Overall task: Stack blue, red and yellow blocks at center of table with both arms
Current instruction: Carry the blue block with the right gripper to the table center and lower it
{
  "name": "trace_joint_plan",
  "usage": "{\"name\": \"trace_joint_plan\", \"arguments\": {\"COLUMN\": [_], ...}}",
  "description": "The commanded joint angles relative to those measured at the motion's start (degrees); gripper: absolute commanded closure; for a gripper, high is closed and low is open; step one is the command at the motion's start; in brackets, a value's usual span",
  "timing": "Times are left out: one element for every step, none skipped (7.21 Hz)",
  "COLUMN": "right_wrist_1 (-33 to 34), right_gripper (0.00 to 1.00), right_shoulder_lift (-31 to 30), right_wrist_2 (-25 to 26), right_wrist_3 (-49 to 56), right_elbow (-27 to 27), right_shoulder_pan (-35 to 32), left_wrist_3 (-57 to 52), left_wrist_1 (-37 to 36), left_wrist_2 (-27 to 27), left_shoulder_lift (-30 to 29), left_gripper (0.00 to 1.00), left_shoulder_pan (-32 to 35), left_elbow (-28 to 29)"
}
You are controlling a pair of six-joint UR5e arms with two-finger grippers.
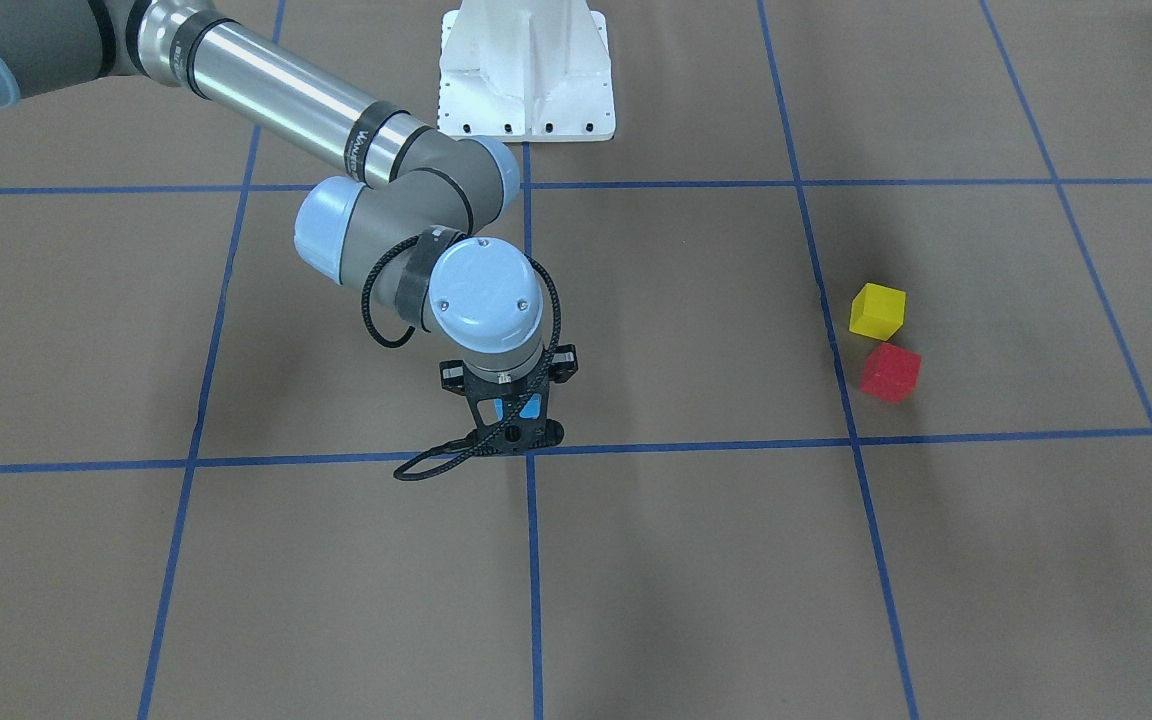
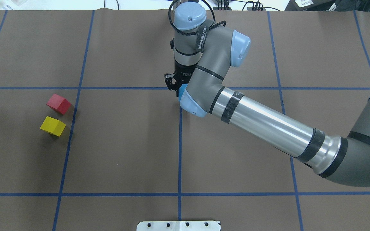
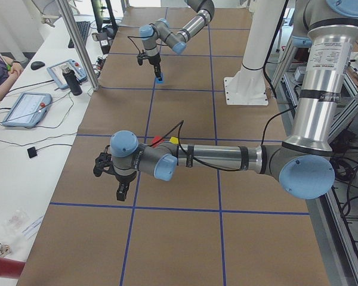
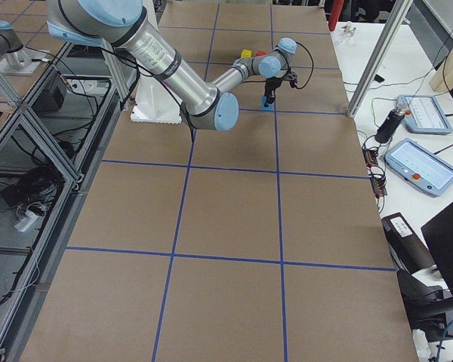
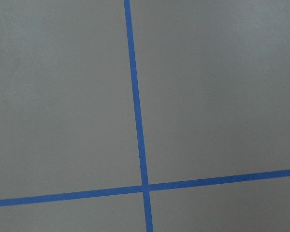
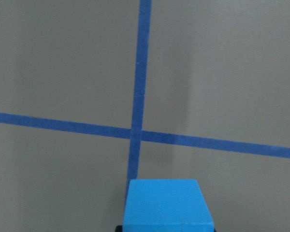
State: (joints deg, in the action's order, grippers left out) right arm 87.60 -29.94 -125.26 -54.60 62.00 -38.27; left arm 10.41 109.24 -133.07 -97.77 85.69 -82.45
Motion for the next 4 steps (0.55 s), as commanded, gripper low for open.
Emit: {"name": "trace_joint_plan", "arguments": {"right_wrist_1": [-1.5,-1.4,-1.4,-1.5], "right_gripper": [1.00,1.00,1.00,0.68], "right_shoulder_lift": [0.5,0.1,-0.1,-0.2], "right_wrist_2": [0.3,0.4,0.3,0.3], "right_wrist_3": [-2.3,-2.4,-3.0,-4.4], "right_elbow": [-1.2,-1.3,-1.3,-1.4], "right_shoulder_pan": [1.6,1.6,1.6,1.7], "left_wrist_3": [0.1,0.1,0.1,0.1], "left_wrist_1": [0.1,0.1,0.1,0.1], "left_wrist_2": [0.0,0.0,0.0,-0.1], "left_shoulder_lift": [-0.1,-0.1,-0.1,-0.1], "left_gripper": [0.00,0.00,0.00,0.00], "left_shoulder_pan": [0.0,0.0,0.0,0.0], "left_elbow": [0.1,0.1,0.1,0.2]}}
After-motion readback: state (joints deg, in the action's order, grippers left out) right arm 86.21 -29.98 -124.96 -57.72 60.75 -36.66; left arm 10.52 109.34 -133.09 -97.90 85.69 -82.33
